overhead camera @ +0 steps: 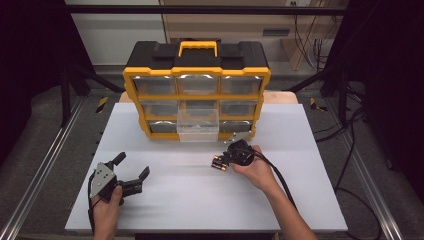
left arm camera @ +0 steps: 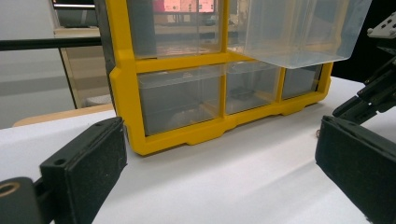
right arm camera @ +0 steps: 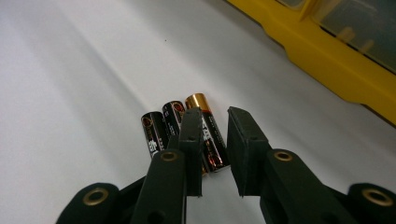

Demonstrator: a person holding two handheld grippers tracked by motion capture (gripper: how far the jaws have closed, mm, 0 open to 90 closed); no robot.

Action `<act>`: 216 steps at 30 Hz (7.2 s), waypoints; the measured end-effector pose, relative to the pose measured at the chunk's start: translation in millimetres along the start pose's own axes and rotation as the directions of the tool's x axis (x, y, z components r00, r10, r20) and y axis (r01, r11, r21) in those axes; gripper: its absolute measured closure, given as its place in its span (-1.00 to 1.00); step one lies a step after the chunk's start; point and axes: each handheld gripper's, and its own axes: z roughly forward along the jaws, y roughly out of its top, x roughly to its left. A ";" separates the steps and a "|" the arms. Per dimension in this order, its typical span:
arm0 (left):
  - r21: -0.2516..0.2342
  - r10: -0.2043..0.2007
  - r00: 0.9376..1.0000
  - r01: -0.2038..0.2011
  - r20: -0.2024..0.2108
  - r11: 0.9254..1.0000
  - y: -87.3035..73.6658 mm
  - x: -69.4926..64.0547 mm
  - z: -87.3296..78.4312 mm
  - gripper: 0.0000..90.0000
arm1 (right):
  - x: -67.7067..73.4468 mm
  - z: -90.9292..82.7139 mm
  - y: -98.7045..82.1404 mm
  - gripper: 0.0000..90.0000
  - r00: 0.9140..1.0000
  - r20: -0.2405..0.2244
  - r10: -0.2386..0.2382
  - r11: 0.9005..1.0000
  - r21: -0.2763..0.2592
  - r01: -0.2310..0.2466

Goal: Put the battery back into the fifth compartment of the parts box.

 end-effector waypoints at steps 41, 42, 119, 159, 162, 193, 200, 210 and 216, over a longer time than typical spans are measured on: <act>0.023 -0.001 1.000 0.001 0.003 1.000 -2.5 2.0 5.5 -0.95 | -2.2 -95.6 -10.5 0.71 0.992 0.126 0.025 0.958 -0.285 0.012; 0.023 -0.001 1.000 0.001 0.003 1.000 -2.5 2.0 5.5 -0.95 | -0.7 -99.3 -9.3 0.71 0.991 0.131 0.027 0.956 -0.294 0.013; 0.045 0.005 1.000 -0.005 0.016 0.999 -3.7 1.4 9.2 -0.96 | 26.1 -141.1 100.4 -0.72 0.989 0.145 0.001 0.948 -0.314 0.045; 0.030 -0.001 1.000 0.002 -0.021 1.000 -2.7 5.9 0.6 -0.96 | 16.7 -82.6 13.3 -0.65 0.990 0.143 0.008 0.999 -0.036 -0.003; 0.037 0.002 1.000 -0.001 -0.018 0.999 -3.2 5.8 1.0 -0.96 | 21.1 -71.1 10.2 -0.60 0.992 0.129 0.008 1.000 -0.011 -0.006; 0.039 -0.007 1.000 0.008 -0.018 0.999 -3.6 9.2 1.9 -0.96 | 23.0 -19.6 2.9 0.50 0.999 0.029 0.027 1.000 -0.002 -0.027; 0.042 0.000 1.000 0.001 -0.017 0.999 -3.3 8.0 1.0 -0.96 | 19.7 -8.6 1.6 0.65 1.000 -0.002 0.027 0.999 0.025 -0.027; 0.047 0.005 1.000 -0.005 -0.016 0.999 -3.4 7.1 1.8 -0.96 | 13.5 -1.9 -2.6 0.68 1.000 -0.012 0.028 0.999 0.046 -0.027; 0.049 0.010 1.000 -0.009 -0.014 0.999 -3.5 6.4 1.9 -0.96 | 9.8 1.6 -2.5 0.69 0.999 -0.012 0.033 0.999 0.041 -0.033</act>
